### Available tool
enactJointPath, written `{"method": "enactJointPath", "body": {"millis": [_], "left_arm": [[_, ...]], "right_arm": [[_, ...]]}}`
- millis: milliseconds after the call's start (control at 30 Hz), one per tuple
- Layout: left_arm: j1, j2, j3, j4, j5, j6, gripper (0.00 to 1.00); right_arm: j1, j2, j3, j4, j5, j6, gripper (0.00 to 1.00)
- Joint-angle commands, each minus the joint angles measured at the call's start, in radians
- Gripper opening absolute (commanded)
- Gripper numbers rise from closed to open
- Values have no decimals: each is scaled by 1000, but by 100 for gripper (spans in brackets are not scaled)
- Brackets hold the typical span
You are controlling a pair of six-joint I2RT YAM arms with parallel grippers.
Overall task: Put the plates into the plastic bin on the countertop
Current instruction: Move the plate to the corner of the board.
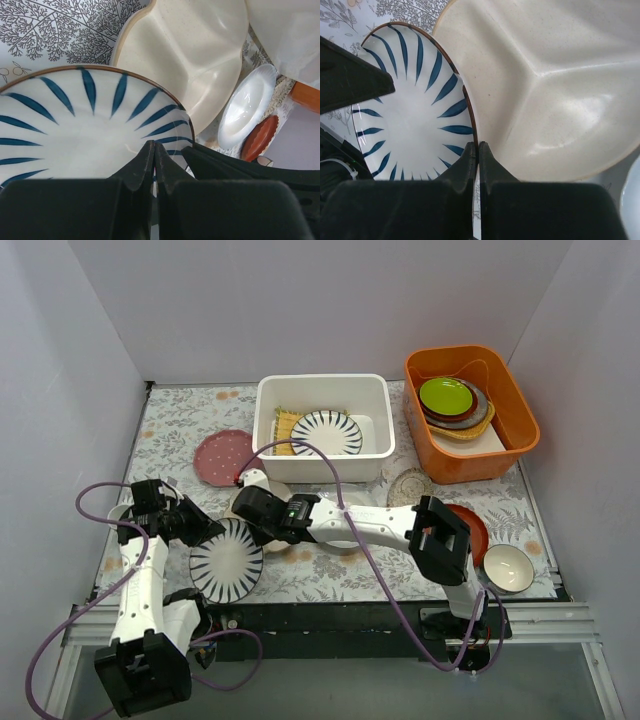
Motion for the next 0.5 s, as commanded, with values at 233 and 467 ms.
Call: {"method": "enactJointPath", "body": {"millis": [233,467], "left_arm": [[-3,29,11,44,-6,11,0],[-3,38,-5,61,16,16,0]], "right_arm": [[-25,-242,-213,45,25,36,1],[-42,-383,-422,82,38,69,1]]}}
